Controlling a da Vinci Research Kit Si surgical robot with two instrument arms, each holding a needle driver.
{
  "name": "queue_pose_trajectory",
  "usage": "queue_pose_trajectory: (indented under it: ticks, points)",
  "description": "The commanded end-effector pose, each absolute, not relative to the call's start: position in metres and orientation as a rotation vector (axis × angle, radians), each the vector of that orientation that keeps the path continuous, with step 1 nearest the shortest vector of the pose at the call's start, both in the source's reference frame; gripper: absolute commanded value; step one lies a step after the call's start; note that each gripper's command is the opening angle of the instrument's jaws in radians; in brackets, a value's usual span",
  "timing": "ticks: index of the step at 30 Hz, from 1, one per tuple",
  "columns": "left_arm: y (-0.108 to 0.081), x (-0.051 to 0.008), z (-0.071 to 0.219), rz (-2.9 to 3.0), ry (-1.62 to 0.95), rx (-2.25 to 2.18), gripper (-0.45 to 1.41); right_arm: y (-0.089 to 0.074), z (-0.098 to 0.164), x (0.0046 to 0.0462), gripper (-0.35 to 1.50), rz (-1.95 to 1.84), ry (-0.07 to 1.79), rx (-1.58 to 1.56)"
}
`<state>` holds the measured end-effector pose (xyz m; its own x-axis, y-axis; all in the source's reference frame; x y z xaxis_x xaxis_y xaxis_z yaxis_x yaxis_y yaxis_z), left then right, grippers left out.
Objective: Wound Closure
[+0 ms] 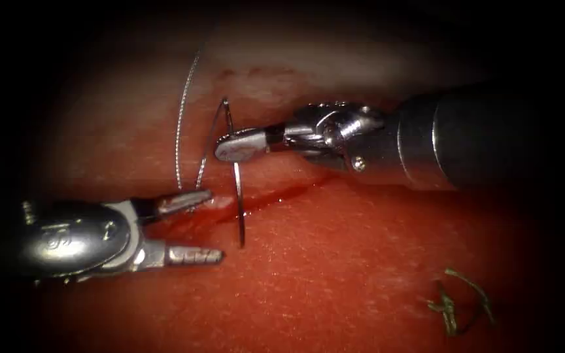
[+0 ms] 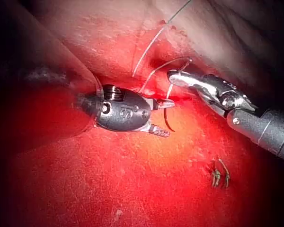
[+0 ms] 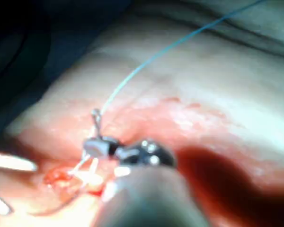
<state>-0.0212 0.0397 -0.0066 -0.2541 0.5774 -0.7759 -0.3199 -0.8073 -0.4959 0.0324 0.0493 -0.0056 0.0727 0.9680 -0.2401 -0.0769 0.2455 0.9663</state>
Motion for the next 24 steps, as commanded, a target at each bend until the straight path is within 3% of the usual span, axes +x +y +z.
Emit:
queue_pose_trajectory:
  ticks: [1,7,8,9,11,12,24]
  points:
    - [0.0391,-0.0214,-0.0062,2.074,-0.359,-1.442,0.73,0.0492,-0.0048,0.0330,-0.35,1.021,1.219,0.982]
    - [0.0388,-0.0196,-0.0060,2.002,-0.624,-1.450,0.64,0.0495,-0.0047,0.0330,-0.35,0.969,1.279,0.912]
    - [0.0386,-0.0193,-0.0057,2.014,-0.644,-1.463,0.47,0.0494,-0.0047,0.0331,-0.35,0.956,1.289,0.899]
    - [0.0381,-0.0190,-0.0050,2.028,-0.642,-1.471,0.01,0.0494,-0.0048,0.0333,-0.35,0.924,1.315,0.864]
    - [0.0376,-0.0189,-0.0038,2.064,-0.614,-1.431,-0.30,0.0492,-0.0049,0.0336,-0.35,0.886,1.337,0.823]
    - [0.0374,-0.0189,-0.0033,2.075,-0.604,-1.408,-0.35,0.0492,-0.0049,0.0337,-0.35,0.869,1.348,0.805]
    - [0.0379,-0.0182,0.0016,1.989,-0.645,-0.977,-0.35,0.0491,-0.0058,0.0348,-0.35,0.644,1.479,0.729]
